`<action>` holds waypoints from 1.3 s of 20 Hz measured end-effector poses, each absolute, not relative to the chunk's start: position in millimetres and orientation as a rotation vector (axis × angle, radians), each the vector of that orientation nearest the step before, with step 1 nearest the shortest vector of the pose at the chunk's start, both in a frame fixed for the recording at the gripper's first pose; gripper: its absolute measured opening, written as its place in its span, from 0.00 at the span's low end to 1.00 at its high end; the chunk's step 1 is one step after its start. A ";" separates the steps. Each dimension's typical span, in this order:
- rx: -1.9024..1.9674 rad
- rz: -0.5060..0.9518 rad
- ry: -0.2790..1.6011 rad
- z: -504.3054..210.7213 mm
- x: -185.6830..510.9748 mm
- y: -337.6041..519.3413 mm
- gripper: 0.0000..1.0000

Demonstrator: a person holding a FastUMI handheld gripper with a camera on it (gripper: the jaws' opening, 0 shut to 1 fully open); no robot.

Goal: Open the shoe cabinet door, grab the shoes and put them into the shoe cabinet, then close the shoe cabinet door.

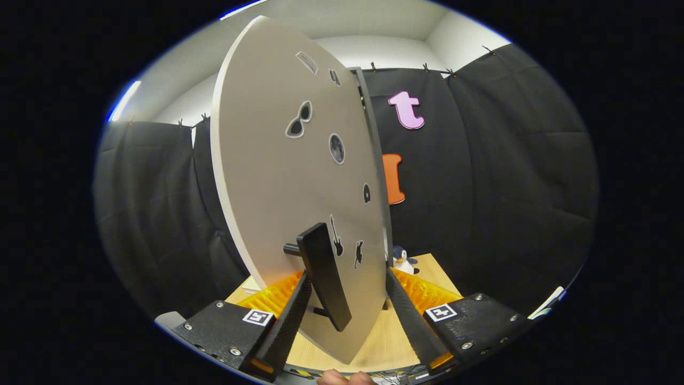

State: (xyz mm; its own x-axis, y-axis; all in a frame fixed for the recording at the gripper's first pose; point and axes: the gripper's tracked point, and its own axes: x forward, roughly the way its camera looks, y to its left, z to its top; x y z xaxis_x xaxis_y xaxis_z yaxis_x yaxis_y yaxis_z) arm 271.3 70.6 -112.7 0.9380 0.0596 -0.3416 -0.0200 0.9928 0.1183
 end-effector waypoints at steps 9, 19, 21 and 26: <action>0.094 0.032 0.361 -123.3 305.1 161.4 0.89; 0.105 0.071 0.363 -131.9 389.7 233.1 0.89; 0.125 0.095 0.371 -133.9 398.4 236.8 0.89; 0.094 0.136 0.362 -133.5 430.4 253.9 0.89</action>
